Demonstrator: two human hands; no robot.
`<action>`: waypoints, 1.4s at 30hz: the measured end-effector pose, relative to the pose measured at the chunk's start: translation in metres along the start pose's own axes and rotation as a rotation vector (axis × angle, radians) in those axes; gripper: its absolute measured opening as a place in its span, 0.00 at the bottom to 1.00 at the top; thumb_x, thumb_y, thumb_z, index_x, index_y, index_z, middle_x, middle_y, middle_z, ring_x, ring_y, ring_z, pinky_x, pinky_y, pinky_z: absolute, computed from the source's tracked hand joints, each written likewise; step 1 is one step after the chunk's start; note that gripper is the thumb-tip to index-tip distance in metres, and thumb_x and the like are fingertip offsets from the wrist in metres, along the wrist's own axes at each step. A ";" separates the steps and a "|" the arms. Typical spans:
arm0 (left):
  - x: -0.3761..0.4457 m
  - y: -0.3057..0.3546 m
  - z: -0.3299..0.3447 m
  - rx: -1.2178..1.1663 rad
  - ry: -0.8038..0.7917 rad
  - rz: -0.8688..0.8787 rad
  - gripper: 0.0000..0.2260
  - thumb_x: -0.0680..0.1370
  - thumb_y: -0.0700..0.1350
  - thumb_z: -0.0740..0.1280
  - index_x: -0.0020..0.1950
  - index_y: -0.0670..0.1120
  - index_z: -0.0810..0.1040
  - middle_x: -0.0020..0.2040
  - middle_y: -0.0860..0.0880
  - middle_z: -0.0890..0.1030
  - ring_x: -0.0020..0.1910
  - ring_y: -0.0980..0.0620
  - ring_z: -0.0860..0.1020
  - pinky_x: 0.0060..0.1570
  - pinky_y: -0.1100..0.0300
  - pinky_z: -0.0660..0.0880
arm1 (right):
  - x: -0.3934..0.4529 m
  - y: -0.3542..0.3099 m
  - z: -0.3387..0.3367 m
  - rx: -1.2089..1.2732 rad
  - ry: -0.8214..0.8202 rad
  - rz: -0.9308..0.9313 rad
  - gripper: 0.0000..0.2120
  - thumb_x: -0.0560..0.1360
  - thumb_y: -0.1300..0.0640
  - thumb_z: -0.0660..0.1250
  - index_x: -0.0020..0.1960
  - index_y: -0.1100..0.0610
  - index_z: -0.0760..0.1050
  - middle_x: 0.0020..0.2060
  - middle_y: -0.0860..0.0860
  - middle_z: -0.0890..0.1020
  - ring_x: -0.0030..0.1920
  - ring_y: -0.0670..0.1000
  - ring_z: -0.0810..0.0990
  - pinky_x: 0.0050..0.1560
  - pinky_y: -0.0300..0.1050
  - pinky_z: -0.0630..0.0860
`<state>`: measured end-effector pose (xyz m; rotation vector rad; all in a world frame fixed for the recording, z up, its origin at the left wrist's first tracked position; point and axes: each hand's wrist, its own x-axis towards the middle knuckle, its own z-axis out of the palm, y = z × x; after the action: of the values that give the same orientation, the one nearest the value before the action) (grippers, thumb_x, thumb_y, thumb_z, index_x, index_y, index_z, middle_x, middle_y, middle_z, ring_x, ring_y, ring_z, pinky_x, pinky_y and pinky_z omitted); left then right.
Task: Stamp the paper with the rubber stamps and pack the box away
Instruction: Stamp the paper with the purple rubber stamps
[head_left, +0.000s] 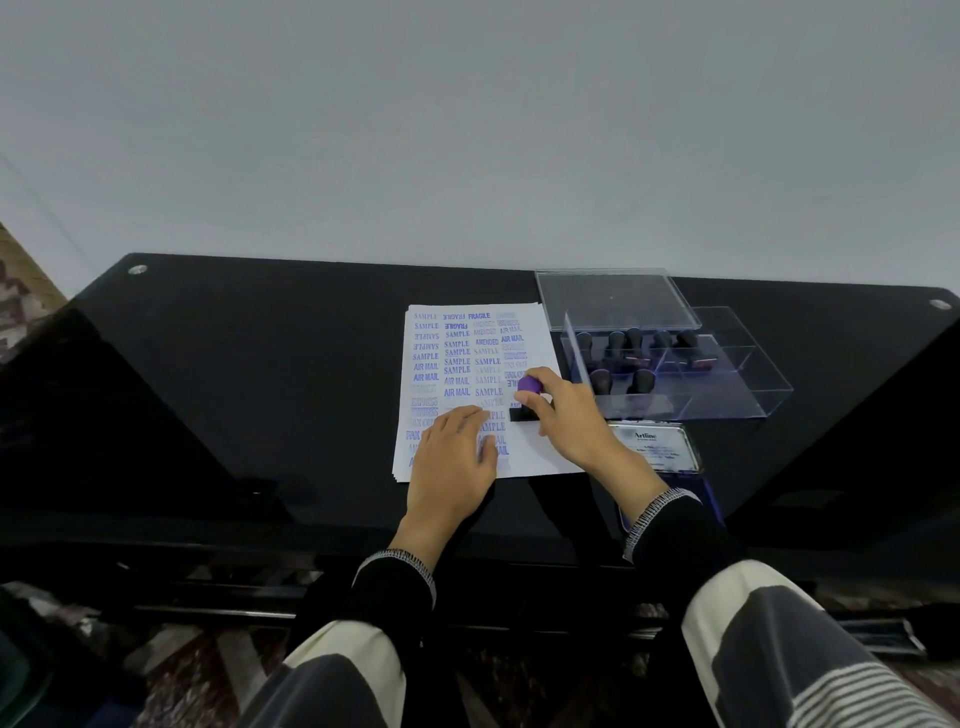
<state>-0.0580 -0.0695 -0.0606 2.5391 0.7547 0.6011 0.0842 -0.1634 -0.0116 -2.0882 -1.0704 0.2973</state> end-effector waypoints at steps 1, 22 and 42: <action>0.000 0.000 0.000 -0.001 0.000 0.000 0.18 0.80 0.49 0.60 0.69 0.46 0.72 0.68 0.51 0.73 0.67 0.54 0.67 0.66 0.58 0.64 | 0.001 -0.001 0.000 -0.002 -0.004 0.001 0.11 0.79 0.51 0.62 0.57 0.56 0.72 0.42 0.54 0.79 0.34 0.57 0.76 0.44 0.56 0.76; -0.001 0.002 -0.001 -0.020 0.010 0.004 0.18 0.80 0.49 0.61 0.69 0.45 0.73 0.67 0.50 0.74 0.67 0.53 0.69 0.67 0.56 0.66 | 0.001 -0.005 -0.001 -0.017 -0.034 0.020 0.11 0.79 0.51 0.61 0.57 0.56 0.72 0.44 0.54 0.78 0.37 0.58 0.77 0.46 0.55 0.77; -0.001 0.003 -0.002 0.070 0.157 -0.137 0.12 0.80 0.46 0.63 0.59 0.43 0.78 0.63 0.48 0.77 0.73 0.47 0.65 0.74 0.44 0.51 | -0.017 -0.003 -0.036 0.475 0.248 0.185 0.09 0.81 0.57 0.59 0.59 0.58 0.72 0.49 0.54 0.80 0.44 0.49 0.81 0.49 0.42 0.80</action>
<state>-0.0588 -0.0721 -0.0574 2.4986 1.0119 0.7464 0.0906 -0.1940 0.0134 -1.7381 -0.5899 0.3350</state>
